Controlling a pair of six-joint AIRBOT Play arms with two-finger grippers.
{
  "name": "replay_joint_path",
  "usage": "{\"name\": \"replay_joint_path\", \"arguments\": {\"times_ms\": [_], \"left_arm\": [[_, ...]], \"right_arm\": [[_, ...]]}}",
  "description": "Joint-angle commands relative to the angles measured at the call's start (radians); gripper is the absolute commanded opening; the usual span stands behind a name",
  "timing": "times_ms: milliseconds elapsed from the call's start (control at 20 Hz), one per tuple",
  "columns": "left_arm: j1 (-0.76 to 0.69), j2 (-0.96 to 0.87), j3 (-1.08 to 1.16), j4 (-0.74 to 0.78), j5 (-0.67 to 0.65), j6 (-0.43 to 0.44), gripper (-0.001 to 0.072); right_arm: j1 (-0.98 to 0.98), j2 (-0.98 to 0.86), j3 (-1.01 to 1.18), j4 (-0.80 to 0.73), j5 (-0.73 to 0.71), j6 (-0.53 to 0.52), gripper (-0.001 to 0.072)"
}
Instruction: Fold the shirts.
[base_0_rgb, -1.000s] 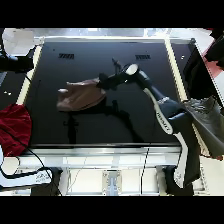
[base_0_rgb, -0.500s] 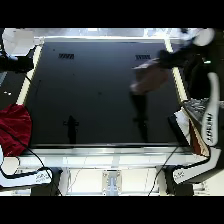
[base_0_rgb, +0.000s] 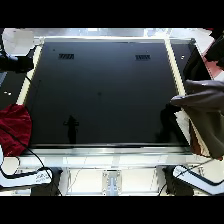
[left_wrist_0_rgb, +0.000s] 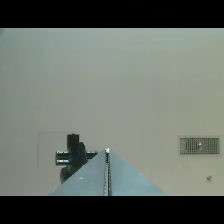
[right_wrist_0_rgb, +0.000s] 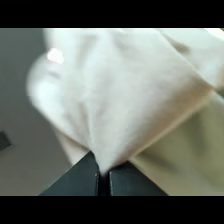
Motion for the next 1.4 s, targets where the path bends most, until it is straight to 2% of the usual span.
{"name": "replay_joint_path", "arguments": {"times_ms": [0,100,250,300,400,450,650,750,800,900,1000,1050,1100,1200,1350], "left_arm": [[0.000,-0.001,0.000,-0.040,0.000,-0.004,0.0013],[0.000,-0.001,0.000,-0.058,0.000,-0.003,0.0012],[0.000,-0.001,0.000,-0.058,0.000,-0.003,0.0012],[0.000,-0.001,0.000,-0.058,0.000,-0.003,0.0013],[0.000,-0.001,0.000,-0.058,0.000,-0.004,0.0013],[0.000,-0.001,0.000,-0.058,0.000,-0.004,0.0013],[0.000,-0.001,0.000,-0.058,0.000,-0.004,0.0013],[0.000,-0.001,0.000,-0.058,0.000,-0.004,0.0013],[0.000,-0.001,0.000,-0.059,0.000,-0.004,0.0013],[0.000,-0.001,0.000,-0.095,0.000,-0.004,0.0013],[-0.002,-0.001,0.000,-0.179,0.001,-0.003,0.0013],[-0.005,-0.001,0.000,-0.210,0.000,-0.003,0.0013],[-0.013,-0.001,0.000,-0.220,0.000,-0.003,0.0013],[-0.034,-0.001,0.000,-0.220,0.000,-0.003,0.0014],[-0.065,-0.001,0.000,-0.224,-0.023,-0.043,0.0014]], "right_arm": [[-0.272,0.193,-0.304,-0.009,-0.060,-0.074,0.0013],[-0.391,0.250,-0.499,-0.012,-0.078,-0.078,0.0014],[-0.470,0.269,-0.701,-0.078,-0.158,-0.079,0.0015],[-0.487,0.269,-0.733,-0.099,-0.179,-0.078,0.0067],[-0.509,0.271,-0.730,-0.106,-0.182,-0.077,0.0358],[-0.513,0.272,-0.703,-0.108,-0.166,-0.077,0.0418],[-0.513,0.272,-0.415,-0.105,-0.072,-0.016,0.0415],[-0.513,0.272,-0.211,-0.027,-0.116,0.061,0.0412],[-0.512,0.272,-0.128,0.085,-0.180,0.079,0.0410],[-0.501,0.272,-0.029,0.502,-0.321,0.041,0.0409],[-0.399,0.268,-0.025,0.849,-0.374,-0.121,0.0409],[-0.307,0.263,-0.025,0.915,-0.377,-0.198,0.0409],[-0.190,0.256,-0.026,0.914,-0.377,-0.262,0.0409],[0.061,0.232,-0.027,0.818,-0.389,-0.364,0.0409],[0.391,0.164,-0.027,0.584,-0.412,-0.382,0.0409]]}}
